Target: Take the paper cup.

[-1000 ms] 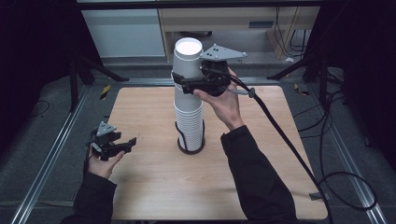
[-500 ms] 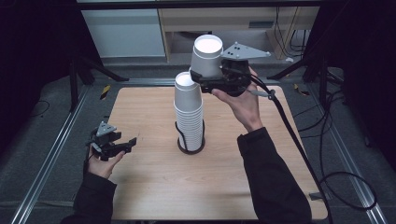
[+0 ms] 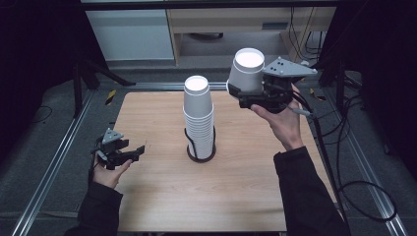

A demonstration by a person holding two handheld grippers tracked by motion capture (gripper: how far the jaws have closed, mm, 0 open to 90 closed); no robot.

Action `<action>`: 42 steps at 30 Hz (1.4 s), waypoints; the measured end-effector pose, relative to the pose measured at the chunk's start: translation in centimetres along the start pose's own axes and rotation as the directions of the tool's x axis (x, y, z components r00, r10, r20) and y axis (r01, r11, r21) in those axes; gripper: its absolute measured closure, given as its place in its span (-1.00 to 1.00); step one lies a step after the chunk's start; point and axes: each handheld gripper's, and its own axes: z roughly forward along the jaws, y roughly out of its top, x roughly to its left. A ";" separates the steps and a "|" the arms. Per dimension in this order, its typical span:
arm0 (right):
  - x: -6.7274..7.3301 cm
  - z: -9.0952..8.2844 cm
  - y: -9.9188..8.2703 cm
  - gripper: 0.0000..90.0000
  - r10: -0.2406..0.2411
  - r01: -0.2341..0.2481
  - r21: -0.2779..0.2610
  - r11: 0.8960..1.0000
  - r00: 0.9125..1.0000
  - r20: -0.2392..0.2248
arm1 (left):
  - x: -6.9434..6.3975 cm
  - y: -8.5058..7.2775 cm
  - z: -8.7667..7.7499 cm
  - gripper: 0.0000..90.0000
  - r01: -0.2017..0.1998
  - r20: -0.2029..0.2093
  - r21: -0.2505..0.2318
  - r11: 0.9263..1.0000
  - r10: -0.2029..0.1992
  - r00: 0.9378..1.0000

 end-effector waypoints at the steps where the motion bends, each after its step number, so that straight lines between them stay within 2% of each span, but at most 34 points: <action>1: -0.1 -0.2 -0.3 -0.63 0.001 -0.001 0.003 1.000 1.000 0.001 | 0.0 0.0 0.0 -0.35 0.000 0.002 -0.002 1.000 0.000 1.000; 14: -1.5 -2.2 -5.0 -0.63 0.033 -0.035 0.059 0.998 0.999 0.029 | -0.5 0.0 0.2 -0.34 -0.017 0.020 0.009 1.000 0.016 1.000; 25: -1.6 -3.8 -7.7 -0.63 0.029 -0.033 0.094 0.995 0.999 0.040 | -1.1 0.1 0.2 -0.33 -0.025 0.043 0.009 1.000 0.024 0.999; 26: -1.6 -4.2 -8.5 -0.63 0.028 -0.031 0.101 0.994 0.999 0.034 | -1.2 0.1 0.2 -0.33 -0.029 0.048 0.008 1.000 0.029 0.998; 29: -1.5 -4.4 -9.2 -0.63 0.027 -0.031 0.115 0.993 0.999 0.031 | -1.4 0.1 0.3 -0.33 -0.035 0.057 0.005 0.999 0.035 0.998; 30: -1.5 -4.7 -10.0 -0.63 0.022 -0.025 0.127 0.992 0.999 0.025 | -1.6 0.1 0.3 -0.33 -0.041 0.065 0.007 0.999 0.040 0.997; 32: -1.5 -4.8 -10.3 -0.63 0.024 -0.027 0.132 0.991 0.999 0.023 | -1.7 0.1 0.3 -0.33 -0.047 0.070 0.007 0.999 0.046 0.996; 36: -1.5 -5.1 -11.8 -0.64 0.012 -0.011 0.153 0.988 1.000 -0.006 | -2.2 0.2 0.4 -0.33 -0.067 0.096 0.009 0.998 0.065 0.993; 37: -1.4 -5.2 -12.4 -0.64 0.006 -0.002 0.157 0.988 1.000 -0.025 | -2.4 0.2 0.4 -0.32 -0.077 0.106 0.009 0.997 0.076 0.992; 42: -1.4 -5.1 -13.4 -0.64 -0.004 0.016 0.175 0.985 0.998 -0.067 | -2.9 0.2 0.6 -0.32 -0.101 0.137 0.009 0.995 0.099 0.986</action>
